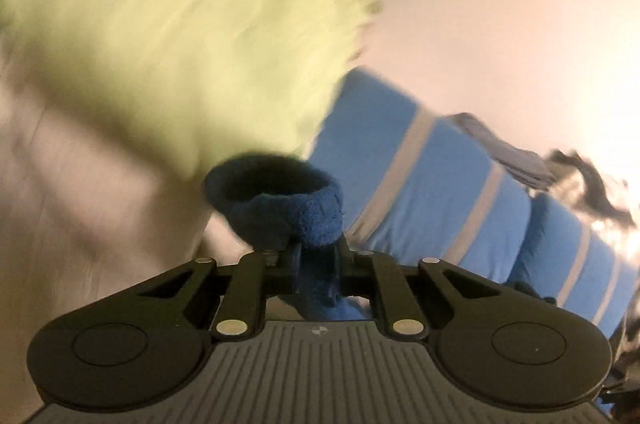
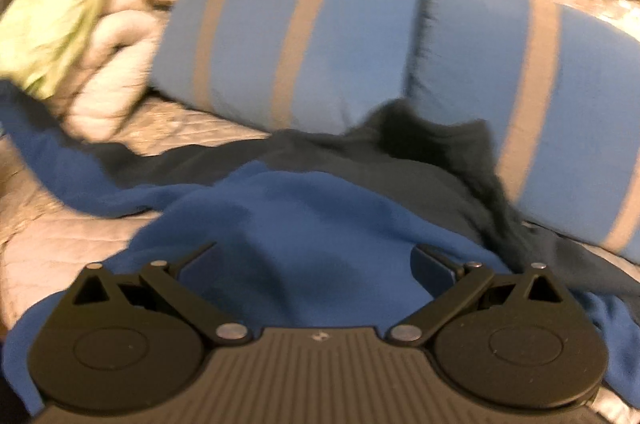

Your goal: Fold clothes

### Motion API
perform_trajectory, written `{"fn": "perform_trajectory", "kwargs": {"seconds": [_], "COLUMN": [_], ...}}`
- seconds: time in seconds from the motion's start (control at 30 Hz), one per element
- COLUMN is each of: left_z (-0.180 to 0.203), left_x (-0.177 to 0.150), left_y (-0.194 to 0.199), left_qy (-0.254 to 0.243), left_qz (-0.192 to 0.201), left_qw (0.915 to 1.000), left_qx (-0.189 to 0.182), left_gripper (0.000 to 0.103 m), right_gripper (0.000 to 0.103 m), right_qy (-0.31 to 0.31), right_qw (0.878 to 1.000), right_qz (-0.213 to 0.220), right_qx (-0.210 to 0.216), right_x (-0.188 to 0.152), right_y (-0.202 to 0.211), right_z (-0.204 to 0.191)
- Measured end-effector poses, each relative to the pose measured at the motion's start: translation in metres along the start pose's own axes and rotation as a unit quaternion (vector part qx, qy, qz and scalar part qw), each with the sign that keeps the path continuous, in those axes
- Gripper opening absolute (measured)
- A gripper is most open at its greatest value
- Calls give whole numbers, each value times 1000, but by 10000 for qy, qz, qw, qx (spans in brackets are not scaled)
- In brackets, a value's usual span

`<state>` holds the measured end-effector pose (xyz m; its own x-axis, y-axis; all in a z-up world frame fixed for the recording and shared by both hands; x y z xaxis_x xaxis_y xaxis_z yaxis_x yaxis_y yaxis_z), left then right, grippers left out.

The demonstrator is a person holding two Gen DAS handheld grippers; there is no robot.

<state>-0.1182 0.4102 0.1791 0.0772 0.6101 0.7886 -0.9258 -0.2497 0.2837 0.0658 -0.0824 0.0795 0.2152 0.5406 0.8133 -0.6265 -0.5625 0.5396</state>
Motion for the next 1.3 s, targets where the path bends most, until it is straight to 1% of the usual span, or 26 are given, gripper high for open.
{"fn": "perform_trajectory", "kwargs": {"seconds": [0.13,0.2,0.23,0.33,0.4,0.43,0.53,0.57,0.63,0.67,0.7,0.77,0.83,0.93,1.0,1.03,1.07,1.13,1.23,1.3], "left_z": [49,74,87,116,133,142,166,177,203,217,233,262,287,317,330,336,342,355,376,387], "left_x": [45,63,72,94,105,109,115,114,111,104,93,63,30,-11,-28,-34,-39,-49,-64,-76], "left_y": [-12,-17,-21,-31,-40,-44,-50,-46,-35,-29,-23,-16,-16,-19,-22,-23,-24,-26,-32,-36], "left_qy": [-414,-701,-843,-1003,-1066,-1100,-1130,-1135,-1142,-1177,-1267,-1464,-1707,-2003,-2041,-2040,-2036,-2038,-2136,-2187], "left_qz": [258,507,659,991,1099,1137,1206,1245,1332,1342,1303,1070,827,567,445,375,302,167,-42,-204], "left_qw": [9986,9960,9941,9899,9879,9870,9850,9835,9790,9761,9729,9672,9615,9539,9522,9528,9537,9546,9531,9503], "left_qx": [-189,-219,-192,-175,-263,-294,-496,-662,-1038,-1240,-1430,-1780,-1990,-2163,-2229,-2215,-2192,-2165,-2143,-2208], "left_gripper": [13,13,13,12,12,12,12,11,11,11,11,11,11,11,11,11,11,11,11,11], "right_gripper": [103,103,103,103,103,103,103,103,103,103,103,103,103,103,103,103,103,103,103,103], "right_qy": [482,748,819,978,904,833,679,695,580,422,238,-29,-141,-96,89,198,285,234,39,-4], "right_qw": [9986,9967,9963,9952,9956,9961,9976,9976,9982,9988,9992,9988,9971,9946,9945,9945,9941,9924,9897,9889], "right_qz": [14,89,87,44,-30,-34,42,42,-171,-247,-311,-492,-741,-1022,-1018,-1005,-1020,-1198,-1429,-1474], "right_qx": [218,314,246,-60,-257,-284,-117,-41,51,84,114,36,-60,-153,-213,-218,-214,-175,-67,-189], "right_x": [18,30,37,57,67,72,87,91,93,93,93,90,83,73,71,70,69,59,44,28], "right_y": [-25,-42,-53,-92,-120,-134,-170,-182,-209,-219,-229,-245,-258,-262,-245,-234,-221,-186,-131,-91], "right_z": [-38,-56,-61,-71,-70,-70,-77,-82,-89,-91,-92,-93,-93,-92,-89,-86,-82,-70,-53,-32]}}
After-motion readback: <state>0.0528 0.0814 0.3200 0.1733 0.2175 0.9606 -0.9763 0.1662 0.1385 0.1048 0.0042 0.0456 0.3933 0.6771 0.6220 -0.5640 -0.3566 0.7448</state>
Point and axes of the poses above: each gripper's, at about its wrist camera, not at the fingertips, and y roughly against the way its jaws point, z to its right, x to its top, the point moved 9 cm from there along -y, roughly the way its jaws point, and after that the axes turned 15 degrees about y, right-handed, at the moved point
